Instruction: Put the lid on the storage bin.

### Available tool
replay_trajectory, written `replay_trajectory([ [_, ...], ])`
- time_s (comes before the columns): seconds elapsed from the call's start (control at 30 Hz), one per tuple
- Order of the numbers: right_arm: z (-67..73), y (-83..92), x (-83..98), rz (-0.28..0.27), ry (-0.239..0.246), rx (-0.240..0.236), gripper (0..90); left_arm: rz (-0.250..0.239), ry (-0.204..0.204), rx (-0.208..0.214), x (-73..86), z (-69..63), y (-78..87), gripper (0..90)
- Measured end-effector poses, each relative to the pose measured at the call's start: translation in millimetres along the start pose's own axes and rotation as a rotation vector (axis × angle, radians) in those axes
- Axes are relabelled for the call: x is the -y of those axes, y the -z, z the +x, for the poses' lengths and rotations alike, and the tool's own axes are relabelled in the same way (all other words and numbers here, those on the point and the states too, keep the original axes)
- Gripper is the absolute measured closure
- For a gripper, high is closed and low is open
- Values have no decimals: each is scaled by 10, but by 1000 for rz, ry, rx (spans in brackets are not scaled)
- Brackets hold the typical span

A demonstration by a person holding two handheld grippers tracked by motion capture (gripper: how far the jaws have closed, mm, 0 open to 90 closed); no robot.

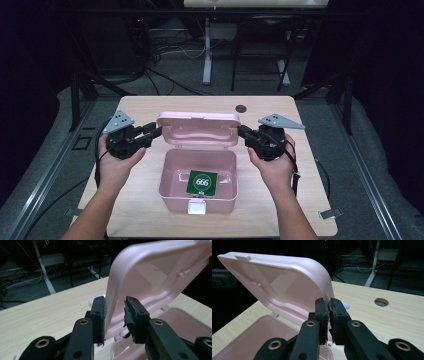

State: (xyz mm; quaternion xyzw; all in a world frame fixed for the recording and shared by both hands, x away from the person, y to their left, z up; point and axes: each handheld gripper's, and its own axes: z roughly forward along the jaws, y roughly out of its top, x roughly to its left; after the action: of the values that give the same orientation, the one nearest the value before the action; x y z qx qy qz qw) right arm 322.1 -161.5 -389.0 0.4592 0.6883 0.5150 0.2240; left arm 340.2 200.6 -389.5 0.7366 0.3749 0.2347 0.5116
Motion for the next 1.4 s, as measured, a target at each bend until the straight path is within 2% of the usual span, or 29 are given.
replay_trajectory([
  [0.13,-12,-3,0,-1,-9,-5,853,-6,17,8,-58,-23,-29,732],
  [0.2,-16,-3,0,-1,-11,-6,851,-7,29,-8,-53,-15,-43,773],
  [0.3,-23,-3,1,-1,-21,-14,848,-6,40,-8,-50,-7,-42,813],
  [0.43,-27,-7,3,-4,-26,-13,844,-6,32,-13,-54,-22,-27,820],
  [0.57,-59,-7,8,-4,-50,-36,835,-3,30,-9,-53,-21,-5,831],
  [0.77,-68,1,8,-1,-50,-46,825,-2,23,-14,-51,-38,6,839],
  [0.97,-100,89,-21,-19,-53,-55,802,-3,19,-23,-51,-48,8,850],
  [1.13,-129,151,-39,-34,-58,-52,805,-2,19,-21,-51,-48,11,850],
  [1.4,-152,159,-39,-39,-65,-42,802,-5,17,-5,-50,-64,65,833],
])
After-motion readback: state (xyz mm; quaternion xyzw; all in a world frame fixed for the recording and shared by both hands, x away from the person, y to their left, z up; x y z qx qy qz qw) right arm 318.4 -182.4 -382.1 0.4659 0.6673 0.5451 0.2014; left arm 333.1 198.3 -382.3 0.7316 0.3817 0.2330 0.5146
